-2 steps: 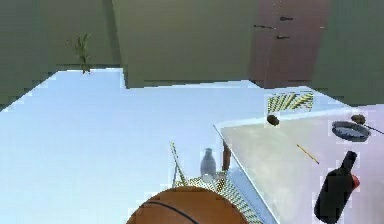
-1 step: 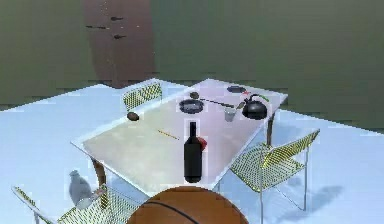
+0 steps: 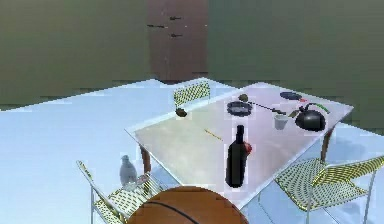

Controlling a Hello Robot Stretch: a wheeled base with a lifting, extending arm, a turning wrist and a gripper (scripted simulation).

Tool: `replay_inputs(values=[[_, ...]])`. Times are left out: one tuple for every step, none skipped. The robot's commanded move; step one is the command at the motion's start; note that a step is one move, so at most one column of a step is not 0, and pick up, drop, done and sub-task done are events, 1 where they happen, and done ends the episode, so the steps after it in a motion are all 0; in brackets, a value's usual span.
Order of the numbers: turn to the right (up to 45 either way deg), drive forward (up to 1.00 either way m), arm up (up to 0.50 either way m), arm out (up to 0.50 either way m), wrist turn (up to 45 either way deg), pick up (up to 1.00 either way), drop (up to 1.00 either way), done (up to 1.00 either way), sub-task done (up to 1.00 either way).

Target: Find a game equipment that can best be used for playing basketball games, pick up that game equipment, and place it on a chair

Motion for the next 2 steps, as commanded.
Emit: replay_inputs(values=[[0.0, 0.3, 0.0, 0.0, 0.0, 0.0, 0.0, 0.0, 0.0], [-45.0, 0.0, 0.0, 0.0, 0.0, 0.0, 0.0, 0.0, 0.0]])
